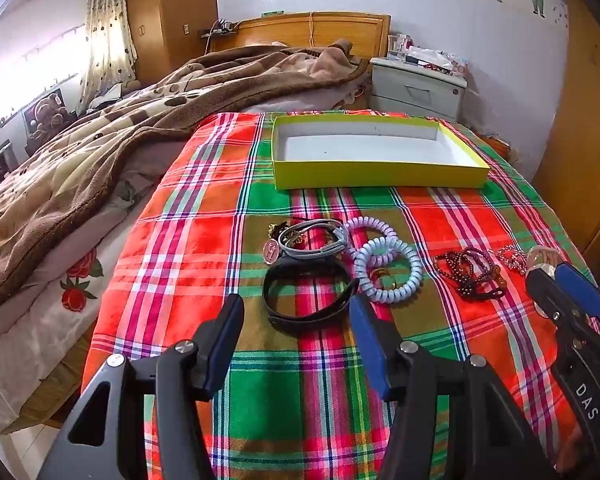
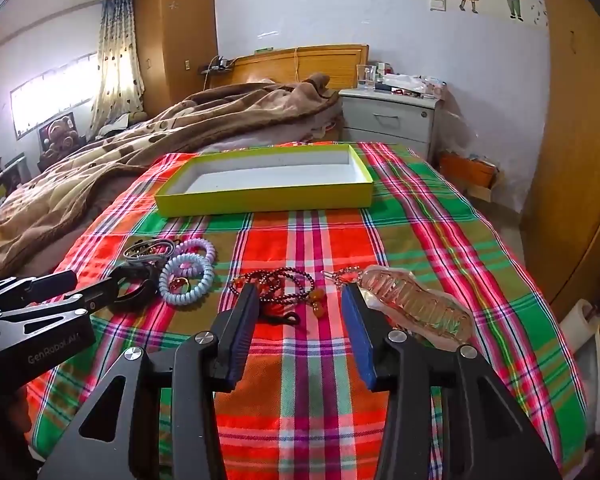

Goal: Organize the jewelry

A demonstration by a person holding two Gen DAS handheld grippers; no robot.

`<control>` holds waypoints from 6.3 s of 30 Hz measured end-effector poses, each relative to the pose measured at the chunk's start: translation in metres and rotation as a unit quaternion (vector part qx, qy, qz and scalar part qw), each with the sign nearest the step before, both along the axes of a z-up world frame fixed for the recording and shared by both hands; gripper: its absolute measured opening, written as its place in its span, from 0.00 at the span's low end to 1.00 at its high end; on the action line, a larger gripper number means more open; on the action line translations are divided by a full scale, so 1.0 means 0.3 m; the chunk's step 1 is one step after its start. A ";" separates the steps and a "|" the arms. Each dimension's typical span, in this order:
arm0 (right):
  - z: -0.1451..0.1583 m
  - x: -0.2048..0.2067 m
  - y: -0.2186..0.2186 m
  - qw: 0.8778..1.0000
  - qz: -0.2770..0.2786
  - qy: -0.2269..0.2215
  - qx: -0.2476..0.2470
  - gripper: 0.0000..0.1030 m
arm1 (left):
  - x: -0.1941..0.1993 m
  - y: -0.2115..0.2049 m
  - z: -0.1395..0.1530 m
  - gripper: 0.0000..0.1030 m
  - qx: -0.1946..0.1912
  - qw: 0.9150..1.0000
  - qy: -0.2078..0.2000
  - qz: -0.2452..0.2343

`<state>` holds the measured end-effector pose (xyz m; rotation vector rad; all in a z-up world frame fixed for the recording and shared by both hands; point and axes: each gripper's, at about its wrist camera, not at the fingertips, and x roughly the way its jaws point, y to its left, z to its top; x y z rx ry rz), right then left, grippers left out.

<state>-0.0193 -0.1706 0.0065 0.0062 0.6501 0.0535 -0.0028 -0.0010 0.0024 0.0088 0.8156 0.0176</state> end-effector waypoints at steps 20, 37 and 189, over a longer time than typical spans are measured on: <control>-0.002 -0.002 0.001 1.000 -0.001 0.002 0.001 0.43 | -0.010 0.005 0.011 0.55 0.002 1.000 -0.001 0.002; -0.004 -0.004 0.004 1.000 0.000 0.002 0.000 0.43 | -0.013 0.007 0.014 0.55 0.001 1.000 0.002 0.003; 0.109 0.675 -0.211 0.995 0.050 0.048 0.072 0.36 | 0.687 0.151 0.107 0.06 -0.128 0.989 0.043 -0.052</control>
